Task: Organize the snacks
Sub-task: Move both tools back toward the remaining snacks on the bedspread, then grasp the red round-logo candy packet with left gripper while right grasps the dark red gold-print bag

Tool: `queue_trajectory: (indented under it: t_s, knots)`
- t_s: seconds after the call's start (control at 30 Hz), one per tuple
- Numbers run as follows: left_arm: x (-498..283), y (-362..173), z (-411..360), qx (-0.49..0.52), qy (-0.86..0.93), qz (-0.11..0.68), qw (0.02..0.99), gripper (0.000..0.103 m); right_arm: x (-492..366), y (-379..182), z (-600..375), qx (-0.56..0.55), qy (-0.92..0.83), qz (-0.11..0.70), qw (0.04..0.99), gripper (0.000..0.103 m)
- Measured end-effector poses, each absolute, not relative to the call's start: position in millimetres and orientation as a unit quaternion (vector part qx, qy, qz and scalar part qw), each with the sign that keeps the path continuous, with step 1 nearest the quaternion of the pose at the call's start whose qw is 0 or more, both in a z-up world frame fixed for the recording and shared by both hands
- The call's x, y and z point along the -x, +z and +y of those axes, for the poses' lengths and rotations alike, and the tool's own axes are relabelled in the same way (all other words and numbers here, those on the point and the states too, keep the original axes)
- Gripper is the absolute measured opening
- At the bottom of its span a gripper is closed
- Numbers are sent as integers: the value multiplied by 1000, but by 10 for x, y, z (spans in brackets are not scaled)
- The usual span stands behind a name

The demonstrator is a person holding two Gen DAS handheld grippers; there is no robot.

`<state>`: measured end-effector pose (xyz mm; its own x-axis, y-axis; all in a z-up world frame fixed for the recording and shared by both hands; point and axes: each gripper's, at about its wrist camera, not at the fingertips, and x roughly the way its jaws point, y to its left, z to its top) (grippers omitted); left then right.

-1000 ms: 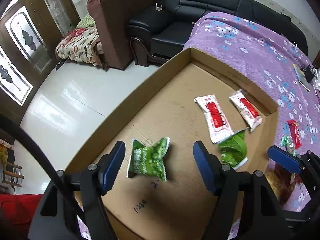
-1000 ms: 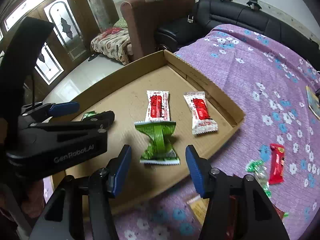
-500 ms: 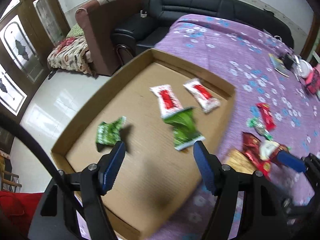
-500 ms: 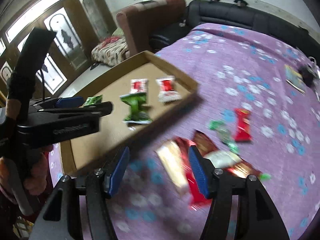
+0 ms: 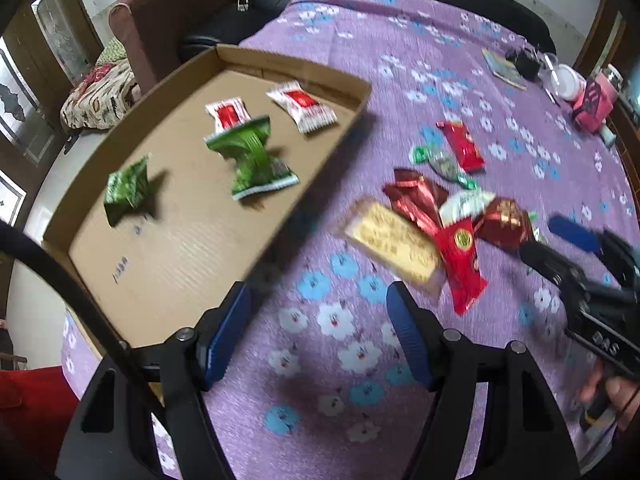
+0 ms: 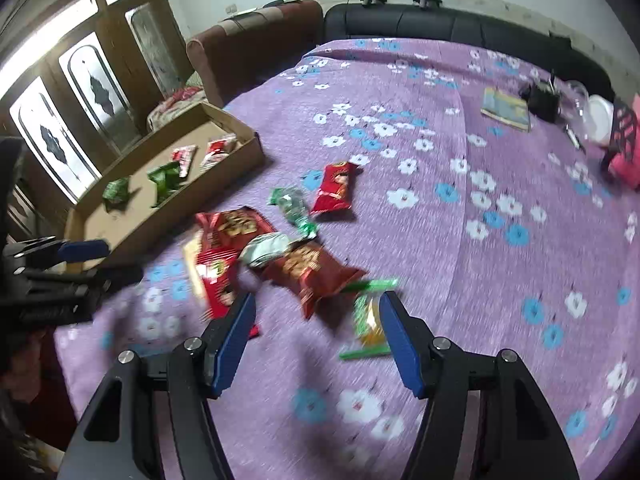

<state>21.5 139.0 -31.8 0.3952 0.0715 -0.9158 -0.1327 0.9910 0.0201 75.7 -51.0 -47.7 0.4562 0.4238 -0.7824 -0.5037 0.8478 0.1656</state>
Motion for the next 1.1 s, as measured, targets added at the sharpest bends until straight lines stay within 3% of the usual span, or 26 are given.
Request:
queue_trajectory:
  t_s: [0.3, 0.37, 0.5, 0.57, 1.1]
  knots:
    - [-137, -296, 1359, 37, 69, 549, 832, 71, -943, -665, -194, 159, 313, 427, 833, 63]
    - [-144, -295, 1351, 38, 72, 549, 832, 71, -994, -684, -196, 165, 314, 429, 831, 52]
    - [-179, -313, 1315, 43, 74, 551, 830, 71, -1062, -683, -186, 167, 309, 430, 832, 47]
    - [-205, -321, 1282, 47, 74, 552, 829, 71, -1074, -674, -214, 161, 306, 432, 833, 40]
    - [-611, -615, 686, 72, 67, 569, 816, 72, -1048, -636, -1016, 119, 250, 452, 848, 40]
